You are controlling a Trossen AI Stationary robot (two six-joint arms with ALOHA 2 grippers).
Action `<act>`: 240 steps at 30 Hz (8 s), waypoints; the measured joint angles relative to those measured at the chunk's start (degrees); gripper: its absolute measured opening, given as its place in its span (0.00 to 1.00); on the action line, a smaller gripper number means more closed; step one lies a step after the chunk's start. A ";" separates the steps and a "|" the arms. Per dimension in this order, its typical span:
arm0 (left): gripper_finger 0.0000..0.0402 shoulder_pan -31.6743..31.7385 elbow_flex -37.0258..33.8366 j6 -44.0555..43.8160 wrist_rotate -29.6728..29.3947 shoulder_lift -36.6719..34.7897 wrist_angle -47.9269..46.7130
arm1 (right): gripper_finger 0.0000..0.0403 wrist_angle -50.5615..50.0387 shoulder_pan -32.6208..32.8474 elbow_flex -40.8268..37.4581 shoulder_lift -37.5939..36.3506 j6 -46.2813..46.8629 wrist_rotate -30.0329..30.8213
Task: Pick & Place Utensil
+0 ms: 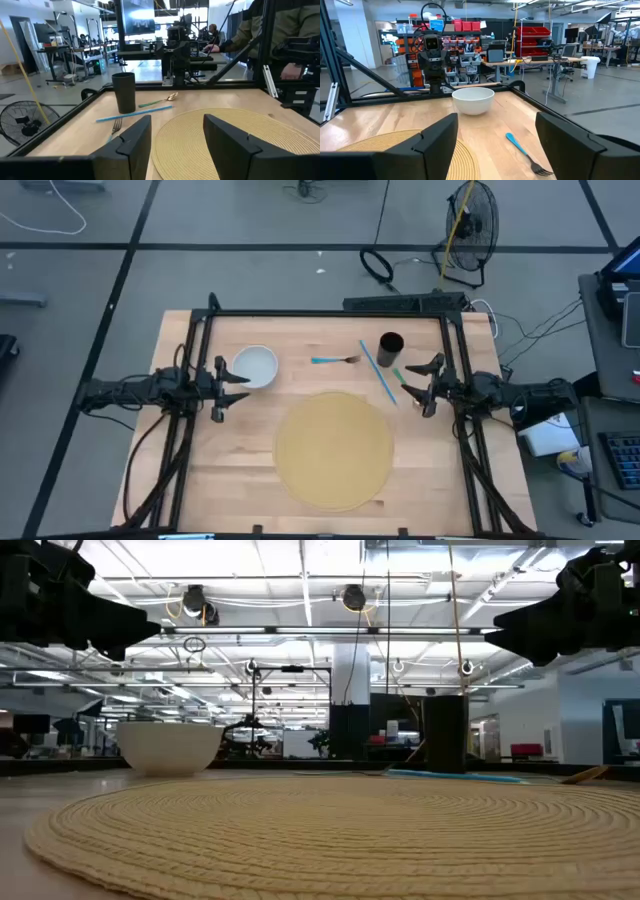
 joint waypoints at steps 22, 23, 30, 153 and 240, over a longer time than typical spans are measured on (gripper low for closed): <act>0.46 0.00 0.00 -0.02 -0.01 0.00 0.00 | 0.65 0.00 0.00 0.00 0.00 0.00 -0.01; 0.46 0.00 0.00 0.00 -0.02 0.00 0.00 | 0.65 0.00 0.00 -0.01 -0.01 0.00 0.00; 0.46 0.00 0.00 -0.02 -0.01 0.00 0.00 | 0.65 0.01 0.00 0.00 -0.01 0.00 -0.01; 0.46 -0.04 0.00 -20.02 -3.40 0.00 9.34 | 0.65 0.00 0.04 -0.02 0.03 11.74 1.49; 0.46 45.61 66.03 -0.97 3.70 84.01 -58.05 | 0.65 -3.44 0.05 39.30 45.36 -3.15 -19.54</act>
